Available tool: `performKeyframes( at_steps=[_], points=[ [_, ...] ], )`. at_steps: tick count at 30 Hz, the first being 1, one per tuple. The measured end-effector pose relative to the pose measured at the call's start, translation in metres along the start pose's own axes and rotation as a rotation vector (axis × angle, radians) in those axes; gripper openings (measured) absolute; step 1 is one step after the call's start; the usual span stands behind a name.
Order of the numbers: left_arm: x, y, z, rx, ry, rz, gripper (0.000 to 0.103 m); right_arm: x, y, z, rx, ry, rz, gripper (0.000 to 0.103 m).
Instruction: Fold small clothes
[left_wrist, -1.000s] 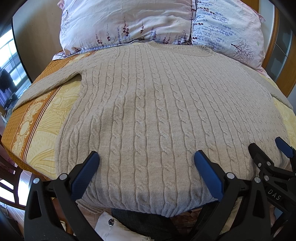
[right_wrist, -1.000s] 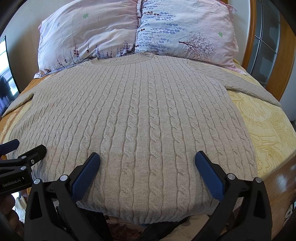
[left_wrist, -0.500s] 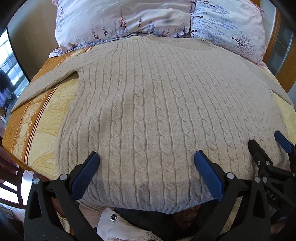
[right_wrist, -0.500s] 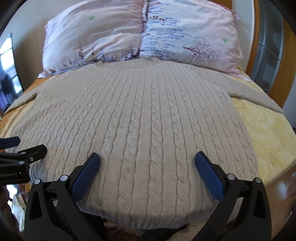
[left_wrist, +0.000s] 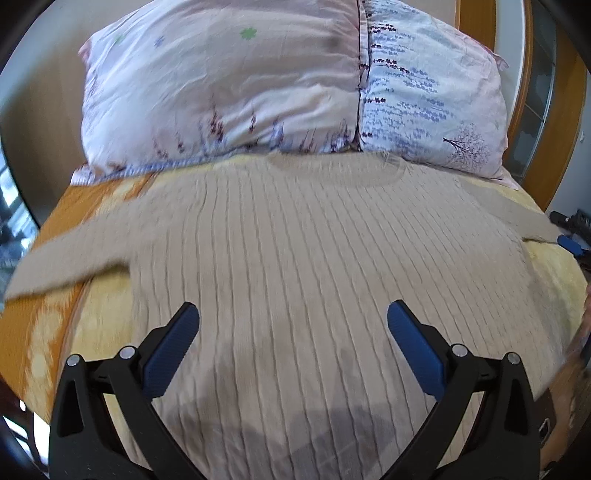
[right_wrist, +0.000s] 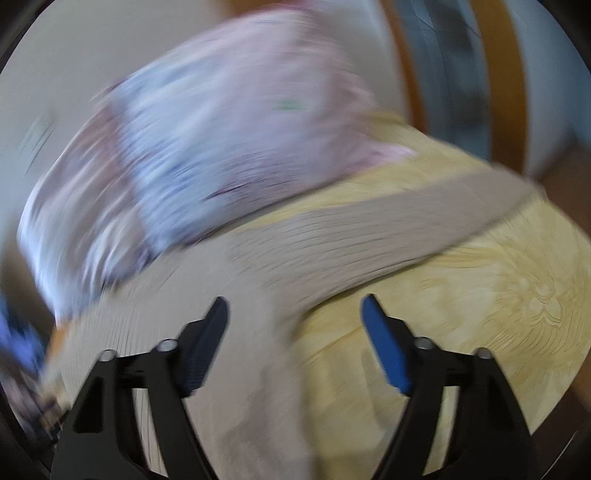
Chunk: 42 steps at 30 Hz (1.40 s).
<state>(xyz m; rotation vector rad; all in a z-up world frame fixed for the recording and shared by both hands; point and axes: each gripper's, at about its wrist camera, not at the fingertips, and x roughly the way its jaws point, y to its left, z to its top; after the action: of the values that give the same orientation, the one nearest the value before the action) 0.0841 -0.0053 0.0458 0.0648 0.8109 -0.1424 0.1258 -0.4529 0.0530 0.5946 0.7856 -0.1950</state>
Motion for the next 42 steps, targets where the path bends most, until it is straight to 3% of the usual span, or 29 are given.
performKeyframes(
  at_steps=[3,6,11,17,23,27,31,34,36,39,42],
  points=[
    [0.012,0.000,0.018,0.046,-0.005,0.004,0.101,0.020,-0.044,0.027,0.202,0.061,-0.030,0.062],
    [0.025,0.005,0.029,0.037,0.018,-0.036,0.101,0.029,-0.068,0.039,0.293,0.083,-0.088,0.060],
    [0.039,0.016,0.037,-0.030,0.015,-0.138,0.101,0.042,-0.094,0.041,0.400,0.125,-0.080,0.051],
    [0.048,0.021,0.043,-0.047,0.025,-0.111,0.101,0.044,-0.113,0.048,0.465,0.070,-0.069,0.034],
    [0.055,0.032,0.046,-0.075,0.033,-0.110,0.101,0.038,-0.147,0.060,0.553,-0.027,-0.094,0.030],
    [0.062,0.037,0.049,-0.075,0.046,-0.112,0.101,0.040,-0.152,0.065,0.519,-0.048,-0.129,0.009],
    [0.062,0.043,0.051,-0.096,0.033,-0.136,0.101,0.023,-0.120,0.074,0.372,-0.128,-0.122,0.008],
    [0.062,0.048,0.053,-0.130,0.018,-0.161,0.101,0.010,-0.079,0.083,0.261,-0.171,-0.048,0.008],
    [0.062,0.052,0.053,-0.166,0.007,-0.191,0.101,0.002,-0.039,0.083,0.178,-0.183,0.047,0.008],
    [0.061,0.055,0.052,-0.209,-0.005,-0.236,0.101,-0.001,0.021,0.072,0.067,-0.157,0.185,0.008],
    [0.058,0.057,0.050,-0.239,-0.033,-0.275,0.101,0.013,0.079,0.042,-0.031,-0.052,0.319,0.008]
  ],
)
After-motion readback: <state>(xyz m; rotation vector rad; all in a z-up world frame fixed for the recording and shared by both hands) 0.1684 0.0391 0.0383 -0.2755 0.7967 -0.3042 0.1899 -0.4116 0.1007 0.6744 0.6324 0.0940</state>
